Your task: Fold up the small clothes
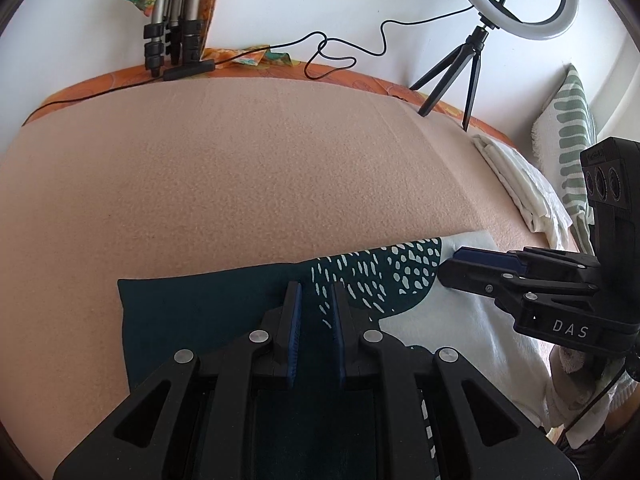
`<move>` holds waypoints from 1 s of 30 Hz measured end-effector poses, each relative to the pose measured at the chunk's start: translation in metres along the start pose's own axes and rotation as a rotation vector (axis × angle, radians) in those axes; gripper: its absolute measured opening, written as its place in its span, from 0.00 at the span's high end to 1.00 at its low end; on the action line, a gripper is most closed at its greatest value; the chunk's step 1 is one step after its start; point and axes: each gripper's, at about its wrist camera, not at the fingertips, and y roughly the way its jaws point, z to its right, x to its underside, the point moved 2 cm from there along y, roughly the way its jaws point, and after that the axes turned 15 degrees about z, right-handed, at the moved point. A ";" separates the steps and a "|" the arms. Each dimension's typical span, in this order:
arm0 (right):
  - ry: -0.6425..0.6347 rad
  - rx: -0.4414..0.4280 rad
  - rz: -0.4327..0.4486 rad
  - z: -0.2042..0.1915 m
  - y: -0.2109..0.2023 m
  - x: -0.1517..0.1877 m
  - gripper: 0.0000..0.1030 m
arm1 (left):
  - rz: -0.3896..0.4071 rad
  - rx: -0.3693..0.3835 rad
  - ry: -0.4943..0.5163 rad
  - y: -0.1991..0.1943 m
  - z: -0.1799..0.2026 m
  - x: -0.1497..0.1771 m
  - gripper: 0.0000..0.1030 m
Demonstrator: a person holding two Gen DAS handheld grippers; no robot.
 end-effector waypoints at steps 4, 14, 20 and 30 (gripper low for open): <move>-0.007 0.020 -0.001 0.007 -0.004 0.001 0.71 | 0.007 -0.002 0.033 -0.002 0.003 0.002 0.88; 0.154 0.008 0.088 0.080 -0.060 -0.006 0.51 | 0.098 -0.033 -0.069 -0.078 -0.024 -0.004 0.64; 0.287 -0.103 0.063 0.112 -0.057 0.007 0.51 | 0.095 0.003 -0.276 -0.128 -0.059 0.022 0.47; 0.406 -0.199 0.038 0.122 -0.043 0.006 0.51 | 0.025 0.048 -0.648 -0.177 -0.102 0.102 0.47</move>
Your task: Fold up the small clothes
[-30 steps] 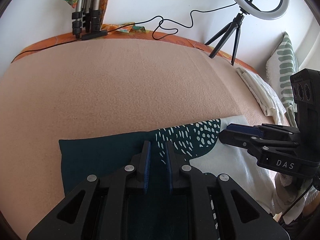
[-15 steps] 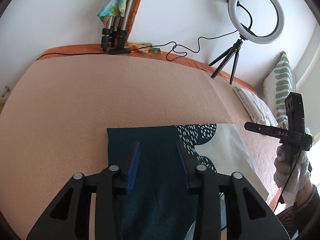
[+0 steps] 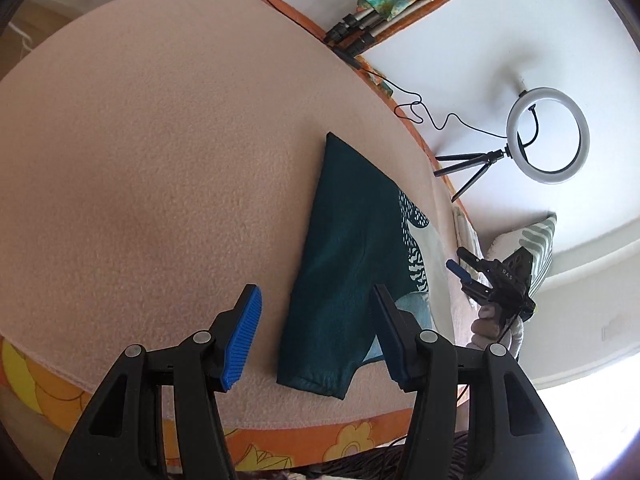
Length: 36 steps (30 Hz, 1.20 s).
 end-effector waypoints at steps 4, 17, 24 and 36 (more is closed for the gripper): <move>-0.020 -0.009 -0.031 -0.005 0.008 0.003 0.51 | -0.042 0.008 -0.064 -0.001 -0.014 0.019 0.47; 0.097 -0.139 -0.047 0.004 0.028 -0.001 0.51 | -0.128 0.162 -0.079 0.027 0.012 0.044 0.46; 0.147 -0.203 -0.050 -0.003 0.046 -0.002 0.51 | -0.129 0.189 -0.048 0.041 0.026 0.045 0.46; 0.044 -0.144 -0.079 -0.019 0.049 0.001 0.53 | -0.138 0.200 -0.005 0.053 0.031 0.049 0.64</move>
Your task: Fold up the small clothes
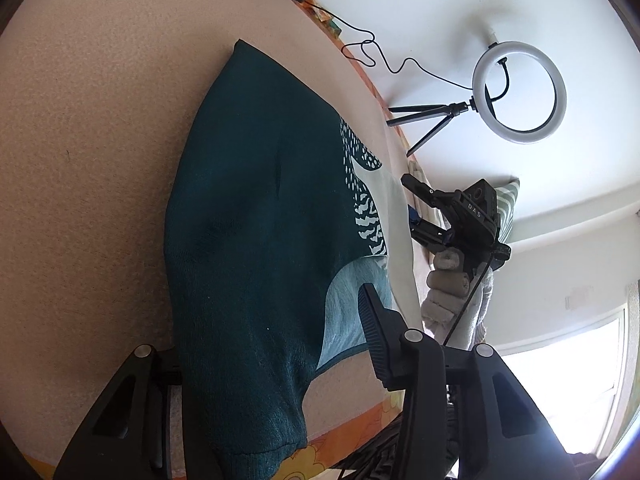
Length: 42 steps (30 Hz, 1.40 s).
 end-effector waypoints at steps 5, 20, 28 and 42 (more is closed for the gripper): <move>-0.091 0.049 -0.023 -0.020 0.018 0.008 0.84 | -0.016 -0.029 0.022 0.017 0.001 0.002 0.91; -0.215 0.085 0.112 -0.075 -0.022 0.002 0.93 | 0.087 -0.014 0.211 -0.002 0.045 0.003 0.96; -0.252 0.081 0.175 -0.096 -0.056 -0.008 0.94 | 0.092 0.038 0.273 0.001 0.069 0.005 0.96; -0.269 0.128 0.279 -0.067 -0.144 -0.055 0.94 | 0.081 0.166 0.414 0.048 0.127 0.009 0.96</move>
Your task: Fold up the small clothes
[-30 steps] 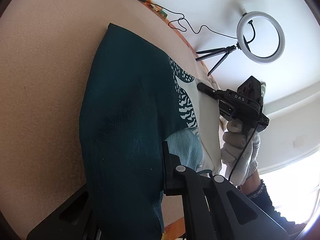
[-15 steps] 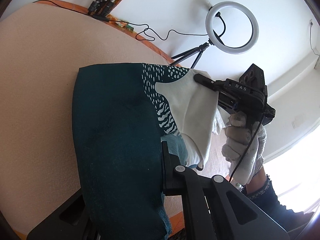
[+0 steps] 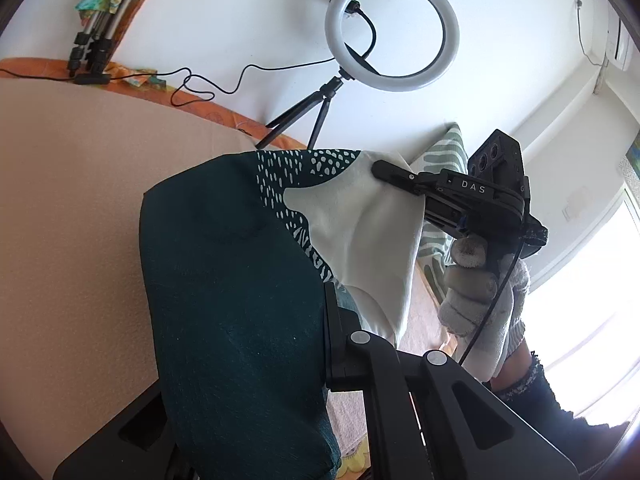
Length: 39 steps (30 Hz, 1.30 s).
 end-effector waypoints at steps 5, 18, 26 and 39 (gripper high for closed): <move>0.000 0.039 0.027 0.035 -0.019 -0.028 0.94 | 0.004 0.056 0.033 0.036 0.020 -0.007 0.96; -0.067 0.183 0.114 0.113 -0.066 -0.110 0.94 | -0.001 0.174 0.123 0.136 0.089 -0.026 0.96; -0.084 0.263 0.143 0.177 -0.085 -0.151 0.94 | -0.012 0.222 0.202 0.196 0.127 -0.013 0.96; -0.055 0.422 0.030 0.290 -0.027 -0.129 0.93 | -0.223 0.145 0.211 0.273 0.099 0.066 0.96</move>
